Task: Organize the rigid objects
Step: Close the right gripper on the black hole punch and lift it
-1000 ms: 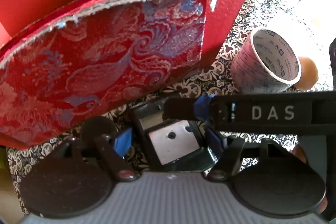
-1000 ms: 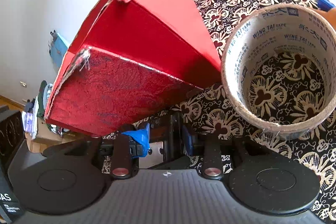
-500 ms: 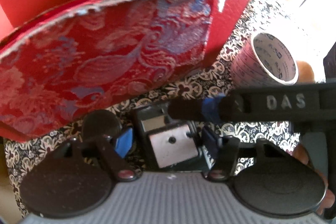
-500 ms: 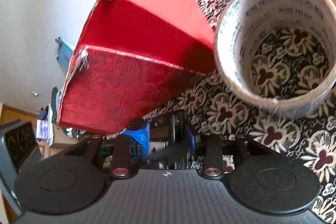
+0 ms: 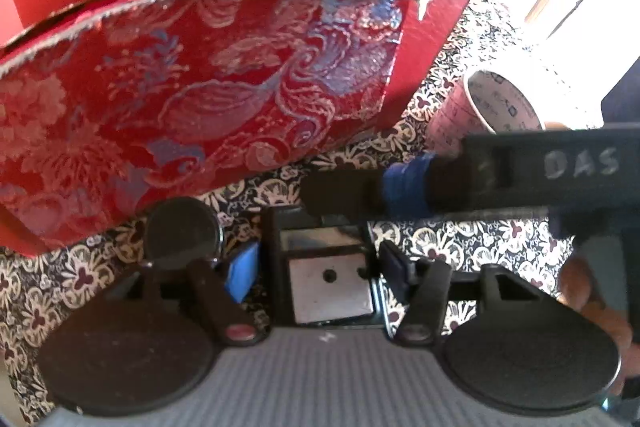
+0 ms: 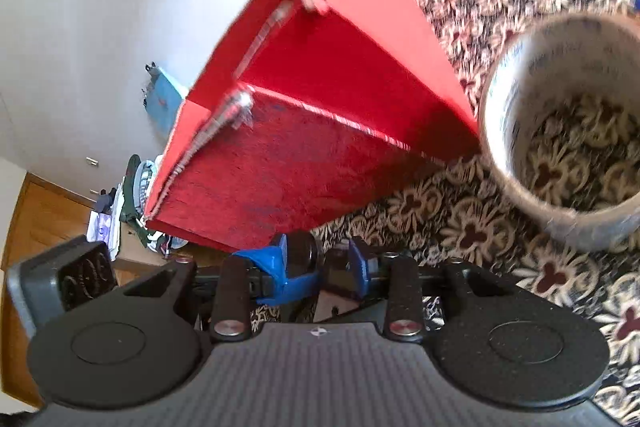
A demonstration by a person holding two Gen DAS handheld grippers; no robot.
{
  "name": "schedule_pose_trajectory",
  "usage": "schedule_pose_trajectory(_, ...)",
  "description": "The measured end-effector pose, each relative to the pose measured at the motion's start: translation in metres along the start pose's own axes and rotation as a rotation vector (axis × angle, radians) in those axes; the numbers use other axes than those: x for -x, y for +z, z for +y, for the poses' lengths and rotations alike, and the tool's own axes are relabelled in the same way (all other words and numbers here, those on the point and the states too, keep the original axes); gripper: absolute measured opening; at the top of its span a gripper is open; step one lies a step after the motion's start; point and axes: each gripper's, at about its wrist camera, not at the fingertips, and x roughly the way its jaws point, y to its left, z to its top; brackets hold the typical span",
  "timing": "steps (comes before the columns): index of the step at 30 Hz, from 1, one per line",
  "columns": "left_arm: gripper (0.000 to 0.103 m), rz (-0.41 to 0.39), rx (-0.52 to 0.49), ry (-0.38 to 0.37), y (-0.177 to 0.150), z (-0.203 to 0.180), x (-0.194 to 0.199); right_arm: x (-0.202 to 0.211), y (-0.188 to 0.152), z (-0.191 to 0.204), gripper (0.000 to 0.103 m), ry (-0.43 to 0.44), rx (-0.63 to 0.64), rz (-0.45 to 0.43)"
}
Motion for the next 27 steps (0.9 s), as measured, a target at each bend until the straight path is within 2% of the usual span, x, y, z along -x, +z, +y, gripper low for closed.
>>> schedule_pose_trajectory(5, 0.059, -0.026, 0.029, -0.045, -0.009, 0.011, 0.011, 0.006, -0.007, -0.011, 0.019, -0.071, 0.006, 0.027)
schedule_pose_trajectory(7, 0.064, -0.044, 0.009, -0.044, -0.016, 0.018, 0.026, 0.005, -0.013, -0.014, 0.019, -0.086, 0.014, 0.046)
schedule_pose_trajectory(9, 0.064, -0.044, -0.023, -0.046, -0.019, 0.017, 0.036, 0.004, -0.017, -0.015, 0.019, -0.093, 0.017, 0.059)
schedule_pose_trajectory(12, 0.07, -0.027, -0.076, -0.065, -0.027, 0.007, 0.039, 0.001, -0.019, -0.02, 0.019, -0.077, -0.01, 0.078)
schedule_pose_trajectory(15, 0.078, -0.012, -0.116, -0.04, -0.032, 0.0, 0.035, -0.005, -0.022, -0.025, 0.018, -0.026, -0.027, 0.091)
schedule_pose_trajectory(17, 0.078, -0.013, -0.123, -0.02, -0.035, -0.001, 0.032, -0.005, -0.023, -0.026, 0.018, -0.012, -0.032, 0.075)
schedule_pose_trajectory(20, 0.072, -0.015, -0.151, 0.029, -0.04, -0.004, 0.029, -0.005, -0.022, -0.026, 0.022, 0.002, -0.021, 0.065)
schedule_pose_trajectory(21, 0.065, -0.016, -0.155, 0.034, -0.04, -0.003, 0.03, -0.006, -0.022, -0.025, 0.022, 0.004, -0.013, 0.067)
schedule_pose_trajectory(27, 0.056, -0.026, -0.069, -0.005, -0.034, 0.019, 0.039, -0.005, -0.021, -0.031, 0.023, 0.092, -0.072, 0.093)
